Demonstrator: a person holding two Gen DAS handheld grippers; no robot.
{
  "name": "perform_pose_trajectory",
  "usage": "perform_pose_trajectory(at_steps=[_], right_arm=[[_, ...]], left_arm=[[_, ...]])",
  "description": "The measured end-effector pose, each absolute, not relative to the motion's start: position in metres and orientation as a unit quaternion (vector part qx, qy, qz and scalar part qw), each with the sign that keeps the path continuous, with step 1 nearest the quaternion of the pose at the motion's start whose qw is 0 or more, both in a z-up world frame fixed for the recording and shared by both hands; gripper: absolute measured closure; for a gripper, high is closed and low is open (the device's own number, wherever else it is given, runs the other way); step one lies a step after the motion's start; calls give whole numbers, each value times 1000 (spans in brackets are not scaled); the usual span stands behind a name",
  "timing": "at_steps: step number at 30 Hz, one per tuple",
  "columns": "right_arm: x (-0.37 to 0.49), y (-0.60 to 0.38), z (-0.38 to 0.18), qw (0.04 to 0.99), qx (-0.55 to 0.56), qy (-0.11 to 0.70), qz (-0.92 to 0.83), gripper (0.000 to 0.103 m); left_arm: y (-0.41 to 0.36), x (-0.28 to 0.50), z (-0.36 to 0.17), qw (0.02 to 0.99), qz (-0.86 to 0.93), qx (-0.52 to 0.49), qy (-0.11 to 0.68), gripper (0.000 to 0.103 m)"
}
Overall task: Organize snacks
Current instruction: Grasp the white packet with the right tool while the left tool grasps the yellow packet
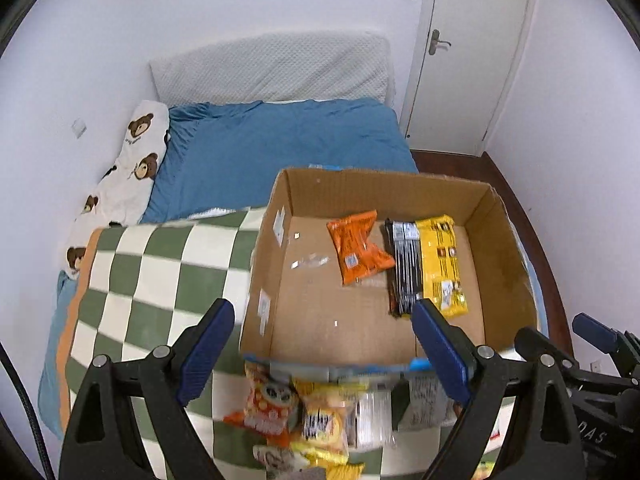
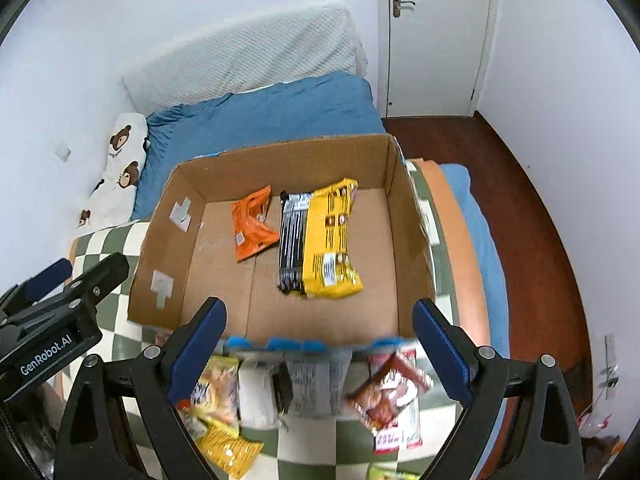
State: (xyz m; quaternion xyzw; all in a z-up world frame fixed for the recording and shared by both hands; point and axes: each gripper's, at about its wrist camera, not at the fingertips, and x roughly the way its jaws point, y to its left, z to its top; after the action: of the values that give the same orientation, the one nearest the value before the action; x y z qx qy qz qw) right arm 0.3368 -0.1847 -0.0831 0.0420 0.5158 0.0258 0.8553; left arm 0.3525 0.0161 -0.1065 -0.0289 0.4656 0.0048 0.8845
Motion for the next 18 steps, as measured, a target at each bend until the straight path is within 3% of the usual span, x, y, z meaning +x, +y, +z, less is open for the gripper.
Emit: perform_pose_trajectory(at_steps=[4,9,14,18], right_arm=[[304,-199,-85,843,59,535,27,7],[270,-210,-130,806,83,585,30,7],[262,-213,-188,772,103,627,22,7],[272,-206,-218,766,95,635,23,12]], left_arm=[[22,320,-126,872,5,-33,488,12],[39,282,-189,822,24,-52,566,12],[62,255,-277,722,36,-172,669,12],[71,249,-326,662,60,-267,697,12]])
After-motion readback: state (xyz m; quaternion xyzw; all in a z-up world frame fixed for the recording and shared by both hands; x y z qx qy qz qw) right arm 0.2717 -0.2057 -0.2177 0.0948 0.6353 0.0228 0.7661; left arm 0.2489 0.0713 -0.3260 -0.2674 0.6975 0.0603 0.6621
